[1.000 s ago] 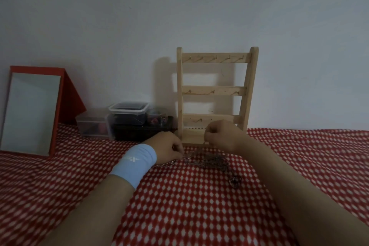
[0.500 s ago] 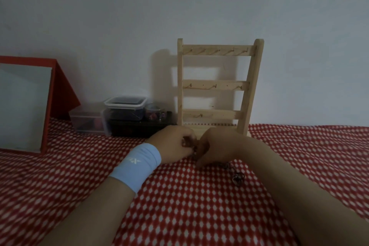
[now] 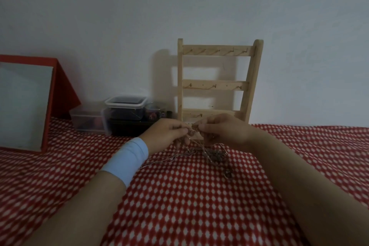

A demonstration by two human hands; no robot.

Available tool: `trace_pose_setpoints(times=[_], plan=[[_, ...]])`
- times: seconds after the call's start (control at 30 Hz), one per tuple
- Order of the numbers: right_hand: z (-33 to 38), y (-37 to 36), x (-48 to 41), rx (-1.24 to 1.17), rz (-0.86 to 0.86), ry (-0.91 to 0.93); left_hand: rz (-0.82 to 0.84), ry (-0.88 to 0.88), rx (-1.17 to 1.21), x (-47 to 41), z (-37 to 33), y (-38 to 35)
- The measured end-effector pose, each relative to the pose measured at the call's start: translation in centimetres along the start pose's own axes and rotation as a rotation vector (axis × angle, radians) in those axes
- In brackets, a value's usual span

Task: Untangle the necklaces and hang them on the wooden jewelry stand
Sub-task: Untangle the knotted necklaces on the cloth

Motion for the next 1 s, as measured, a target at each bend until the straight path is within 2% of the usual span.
trace_pose_setpoints(times=[0.1, 0.27, 0.43, 0.5, 0.6, 0.7, 1.0], plan=[[-0.1, 0.4, 0.2, 0.017, 0.001, -0.002, 0.038, 0.047, 0.074, 0.1, -0.2, 0.4], [-0.6, 0.7, 0.2, 0.125, -0.019, -0.032, 0.036, 0.096, 0.036, -0.4, 0.4, 1.2], [0.0, -0.3, 0.2, 0.07, -0.031, -0.001, 0.025, 0.239, 0.578, -0.2, 0.8, -0.2], [0.0, -0.9, 0.1, -0.055, -0.02, -0.012, 0.025, 0.27, 0.692, 0.1, 0.3, -0.6], [0.1, -1.4, -0.2, -0.273, 0.004, -0.026, -0.025, 0.184, 0.497, -0.1, 0.1, -0.2], [0.5, -1.2, -0.2, -0.266, -0.011, 0.023, -0.008, 0.117, 0.356, 0.0, 0.0, 0.0], [0.8, -1.9, 0.1, -0.27, 0.039, 0.037, -0.047, 0.066, 0.219, 0.2, -0.5, 0.2]])
Point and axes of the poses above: each hand's wrist, its own x-axis away from the middle knuckle, its own y-axis out of the back of the hand, z = x × y, the point moved 7 cm from there along -x, towards the middle knuckle, and after that the axes turned 12 degrees about -z, right-handed, at the moved point
